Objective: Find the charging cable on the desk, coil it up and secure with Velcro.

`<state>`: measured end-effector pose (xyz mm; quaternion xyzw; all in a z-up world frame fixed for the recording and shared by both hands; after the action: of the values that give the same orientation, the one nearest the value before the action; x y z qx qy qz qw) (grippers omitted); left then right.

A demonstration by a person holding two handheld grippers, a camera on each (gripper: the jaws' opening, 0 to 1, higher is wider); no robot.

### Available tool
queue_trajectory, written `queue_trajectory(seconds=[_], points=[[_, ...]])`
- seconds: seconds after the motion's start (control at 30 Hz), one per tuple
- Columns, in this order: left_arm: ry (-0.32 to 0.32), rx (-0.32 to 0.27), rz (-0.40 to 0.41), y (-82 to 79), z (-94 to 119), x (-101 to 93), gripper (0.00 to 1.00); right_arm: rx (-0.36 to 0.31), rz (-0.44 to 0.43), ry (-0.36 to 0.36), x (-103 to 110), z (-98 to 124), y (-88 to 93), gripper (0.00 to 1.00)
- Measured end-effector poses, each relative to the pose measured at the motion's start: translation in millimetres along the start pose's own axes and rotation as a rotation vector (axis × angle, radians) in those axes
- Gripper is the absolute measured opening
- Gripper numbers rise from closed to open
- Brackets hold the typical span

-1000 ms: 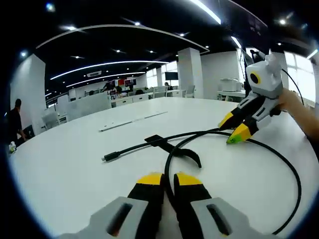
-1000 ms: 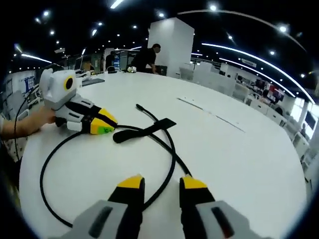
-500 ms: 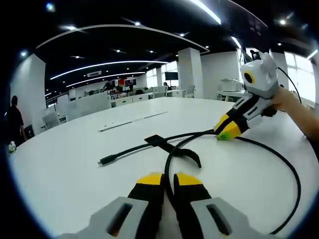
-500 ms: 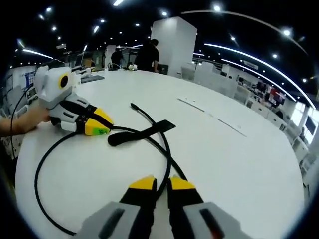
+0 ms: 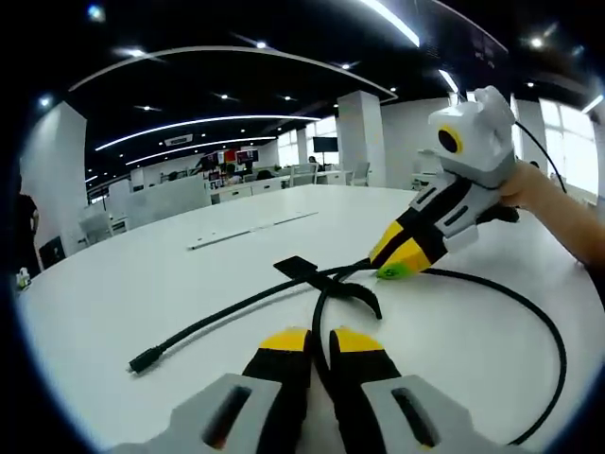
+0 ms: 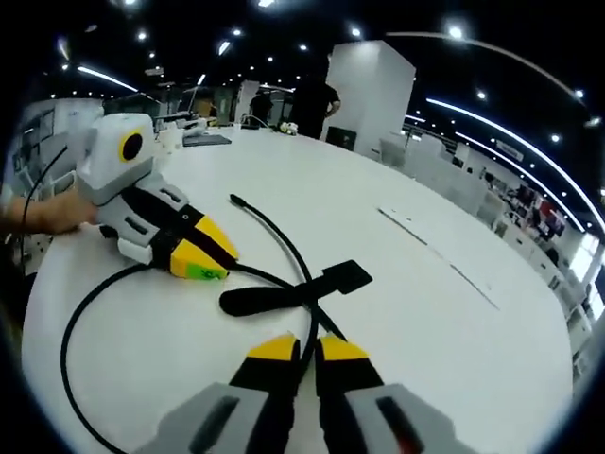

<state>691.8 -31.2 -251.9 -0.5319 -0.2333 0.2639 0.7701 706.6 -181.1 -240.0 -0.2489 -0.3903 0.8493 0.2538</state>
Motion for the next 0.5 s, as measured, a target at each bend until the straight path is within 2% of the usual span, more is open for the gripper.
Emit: queue_trajectory(seconds=[0.2, 0.37, 0.5], points=[[0.0, -0.001, 0.001, -0.9, -1.5, 3.5, 0.09, -0.005, 0.038, -0.03, 2.7, -5.0, -5.0, 0.09], [0.0, -0.002, 0.002, -2.1, -3.6, 9.2, 0.09, 0.003, 0.035, -0.036, 1.3, -7.0, -3.8, 0.09], [-0.001, -0.004, 0.004, -2.0, -3.5, 7.7, 0.09, -0.011, 0.11, -0.023, 1.9, -6.4, -4.4, 0.1]])
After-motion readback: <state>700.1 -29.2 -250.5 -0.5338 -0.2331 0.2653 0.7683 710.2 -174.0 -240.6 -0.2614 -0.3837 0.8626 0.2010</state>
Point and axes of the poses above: the point that each gripper's makers call its tool centre point, and the gripper's own axes: z roughly backward along the fingers, x roughly to its left, y roughly out of its underside, the point moved 6 cm from there along z, roughly backward along the fingers, and after that the axes turned 1 degree about y, right-handed, at the moved point
